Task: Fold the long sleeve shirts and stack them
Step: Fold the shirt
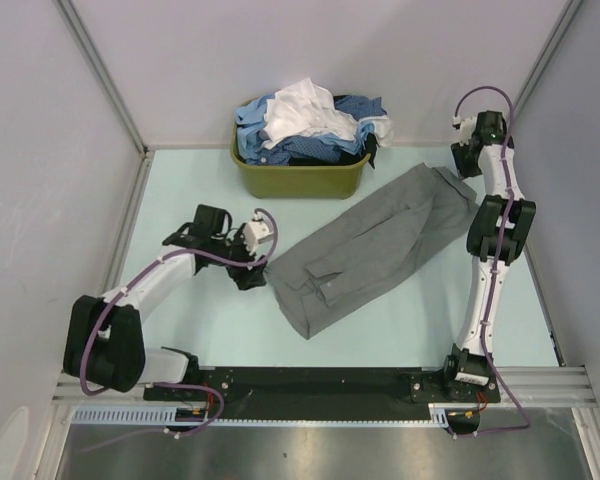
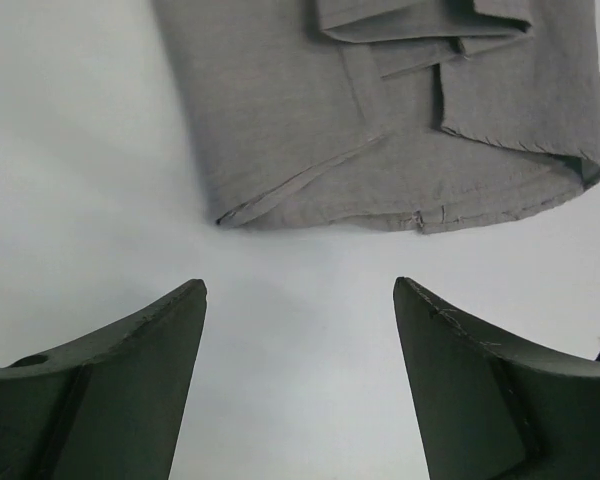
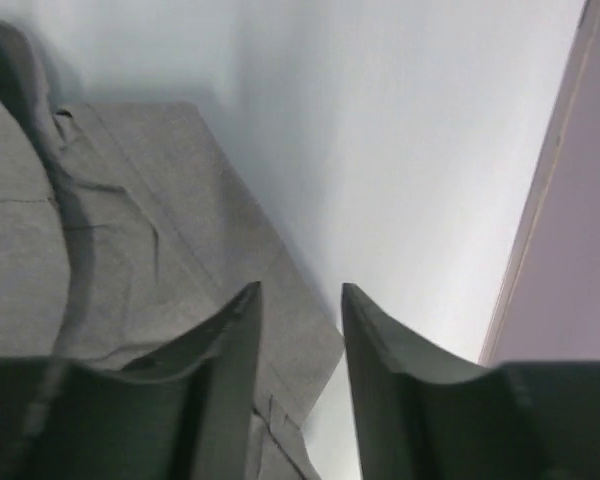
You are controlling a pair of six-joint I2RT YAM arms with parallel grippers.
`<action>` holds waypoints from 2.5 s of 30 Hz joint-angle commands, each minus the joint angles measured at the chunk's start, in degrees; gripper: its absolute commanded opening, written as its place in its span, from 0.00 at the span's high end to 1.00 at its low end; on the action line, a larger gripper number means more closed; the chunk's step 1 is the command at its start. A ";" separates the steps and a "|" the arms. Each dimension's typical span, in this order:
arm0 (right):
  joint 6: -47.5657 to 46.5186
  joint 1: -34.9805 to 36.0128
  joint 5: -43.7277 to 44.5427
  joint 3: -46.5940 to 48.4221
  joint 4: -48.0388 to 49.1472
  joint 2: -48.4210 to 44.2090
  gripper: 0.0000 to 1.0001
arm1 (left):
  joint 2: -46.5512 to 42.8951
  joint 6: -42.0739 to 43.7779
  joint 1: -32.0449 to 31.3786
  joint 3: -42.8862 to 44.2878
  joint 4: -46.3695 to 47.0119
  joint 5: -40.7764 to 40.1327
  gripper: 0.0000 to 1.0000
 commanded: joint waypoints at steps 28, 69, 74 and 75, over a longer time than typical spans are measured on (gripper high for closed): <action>32.04 -6.49 -27.64 -54.66 16.62 -23.35 0.67 | 5.04 26.30 -43.30 -12.40 17.10 -19.21 0.32; -23.05 7.90 -34.05 -78.00 -6.41 -76.58 0.46 | -7.33 29.67 -38.13 -6.82 6.27 3.81 0.30; -30.44 30.75 -26.33 -94.52 -7.37 -87.14 0.54 | -4.63 35.35 -37.68 -8.53 7.87 5.12 0.30; -32.02 33.83 -24.75 -95.95 -8.06 -88.20 0.54 | -2.96 34.92 -37.59 -7.48 7.87 5.39 0.30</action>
